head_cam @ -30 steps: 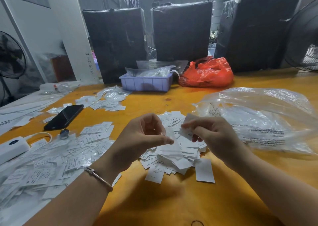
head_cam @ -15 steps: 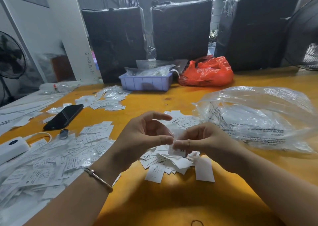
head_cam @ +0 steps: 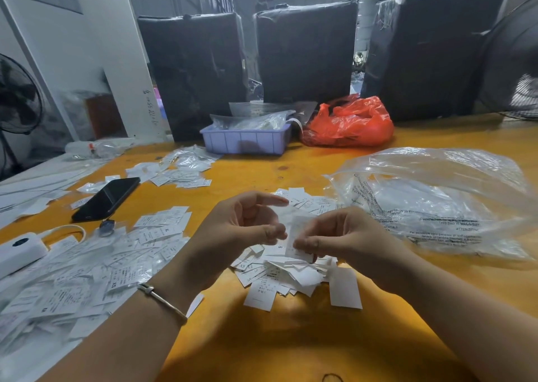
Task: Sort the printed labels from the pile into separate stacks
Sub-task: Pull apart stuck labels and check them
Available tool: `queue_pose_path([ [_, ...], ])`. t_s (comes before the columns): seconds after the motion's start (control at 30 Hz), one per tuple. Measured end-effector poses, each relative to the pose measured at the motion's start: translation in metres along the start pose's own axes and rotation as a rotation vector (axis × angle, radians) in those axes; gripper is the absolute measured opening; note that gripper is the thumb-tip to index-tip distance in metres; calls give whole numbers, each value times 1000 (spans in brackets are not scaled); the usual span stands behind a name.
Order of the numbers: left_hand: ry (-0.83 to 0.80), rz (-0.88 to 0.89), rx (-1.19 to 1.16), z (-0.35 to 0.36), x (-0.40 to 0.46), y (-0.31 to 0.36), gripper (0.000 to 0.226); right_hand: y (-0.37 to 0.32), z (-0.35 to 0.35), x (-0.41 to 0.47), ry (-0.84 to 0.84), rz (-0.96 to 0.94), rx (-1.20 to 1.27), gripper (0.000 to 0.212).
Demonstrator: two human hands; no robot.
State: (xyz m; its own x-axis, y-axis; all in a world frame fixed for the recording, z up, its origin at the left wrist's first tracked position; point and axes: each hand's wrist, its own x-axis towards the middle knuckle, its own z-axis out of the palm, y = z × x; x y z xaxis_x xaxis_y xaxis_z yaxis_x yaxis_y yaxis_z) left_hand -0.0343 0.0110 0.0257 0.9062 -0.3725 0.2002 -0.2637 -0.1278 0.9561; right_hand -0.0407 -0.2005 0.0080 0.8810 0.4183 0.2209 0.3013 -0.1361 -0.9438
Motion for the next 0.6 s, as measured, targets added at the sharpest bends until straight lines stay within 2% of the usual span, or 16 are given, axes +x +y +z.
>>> queue_pose_path([
  [0.17, -114, -63, 126, 1, -1, 1, 24, -1, 0, 0, 85, -80, 24, 20],
  [0.33, -183, -83, 236, 5, -2, 2, 12, 0, 2, 0, 33, -71, -204, 12],
  [0.4, -167, -55, 295, 5, -1, 2, 11, 0, 2, 0, 42, -79, -213, 12],
  [0.5, -96, -18, 297, 3, 0, 0, 6, -3, -3, 0, 143, -117, -76, 4],
  [0.6, -10, -1, 237, 2, 0, -1, 6, -5, -8, -1, 247, -147, 17, 18],
])
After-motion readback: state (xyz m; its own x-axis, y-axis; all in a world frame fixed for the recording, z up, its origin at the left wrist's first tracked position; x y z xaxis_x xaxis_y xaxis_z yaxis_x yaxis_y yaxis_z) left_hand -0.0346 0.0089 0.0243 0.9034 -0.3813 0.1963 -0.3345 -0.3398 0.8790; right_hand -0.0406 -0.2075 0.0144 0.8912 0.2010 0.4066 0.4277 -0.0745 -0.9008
